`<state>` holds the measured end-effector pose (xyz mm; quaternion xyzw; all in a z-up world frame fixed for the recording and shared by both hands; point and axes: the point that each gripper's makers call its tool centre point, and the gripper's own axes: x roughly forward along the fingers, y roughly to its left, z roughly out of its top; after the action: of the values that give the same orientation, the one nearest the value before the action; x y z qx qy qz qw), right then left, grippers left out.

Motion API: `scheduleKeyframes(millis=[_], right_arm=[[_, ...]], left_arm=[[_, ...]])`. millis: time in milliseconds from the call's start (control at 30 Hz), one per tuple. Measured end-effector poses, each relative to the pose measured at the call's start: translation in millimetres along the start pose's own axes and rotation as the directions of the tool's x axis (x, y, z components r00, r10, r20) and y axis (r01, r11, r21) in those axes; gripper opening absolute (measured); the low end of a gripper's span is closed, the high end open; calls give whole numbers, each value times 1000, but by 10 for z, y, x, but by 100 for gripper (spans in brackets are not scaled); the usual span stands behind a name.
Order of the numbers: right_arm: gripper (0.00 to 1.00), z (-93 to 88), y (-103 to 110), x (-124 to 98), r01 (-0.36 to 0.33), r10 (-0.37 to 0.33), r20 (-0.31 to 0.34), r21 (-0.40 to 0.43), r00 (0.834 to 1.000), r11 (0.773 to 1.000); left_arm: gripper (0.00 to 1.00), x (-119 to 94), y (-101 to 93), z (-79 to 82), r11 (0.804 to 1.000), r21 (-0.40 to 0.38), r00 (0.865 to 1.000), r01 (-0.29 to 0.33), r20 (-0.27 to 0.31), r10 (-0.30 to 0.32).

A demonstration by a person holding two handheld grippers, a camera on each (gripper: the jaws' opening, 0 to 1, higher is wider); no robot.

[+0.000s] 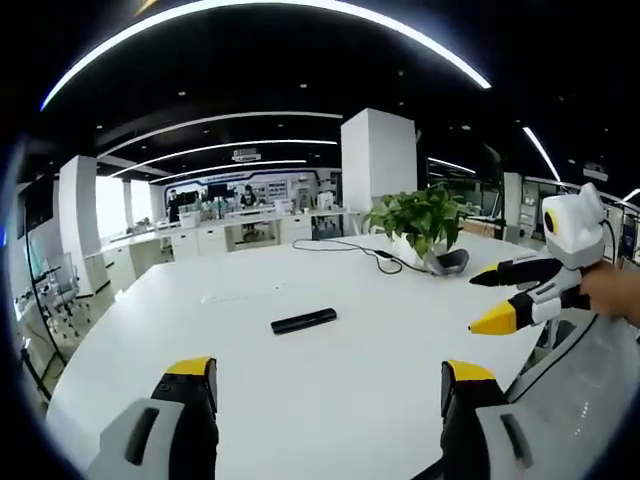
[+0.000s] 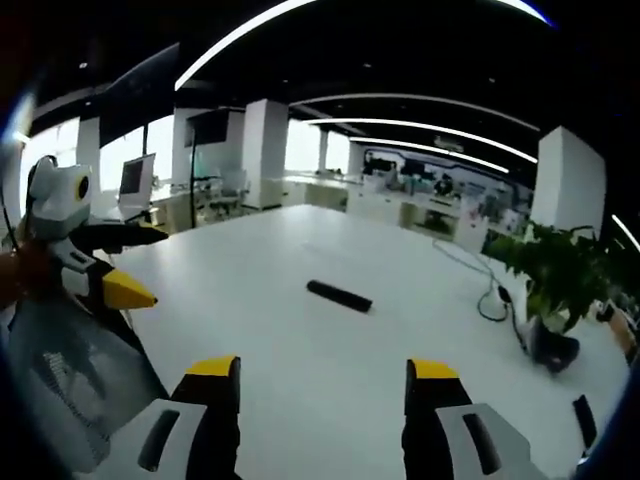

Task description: Press the specified remote control buttons in sequence, fully releasing each button before pressing the next.

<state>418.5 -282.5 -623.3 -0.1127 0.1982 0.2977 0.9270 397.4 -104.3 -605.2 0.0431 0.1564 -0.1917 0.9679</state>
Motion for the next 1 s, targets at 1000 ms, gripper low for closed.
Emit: scheduleKeyframes(millis=[1000], right_arm=[[66, 62, -100, -43, 44, -44, 29, 5, 999, 999]], left_arm=[[98, -1, 17, 44, 1000, -24, 1000, -9, 14, 9]])
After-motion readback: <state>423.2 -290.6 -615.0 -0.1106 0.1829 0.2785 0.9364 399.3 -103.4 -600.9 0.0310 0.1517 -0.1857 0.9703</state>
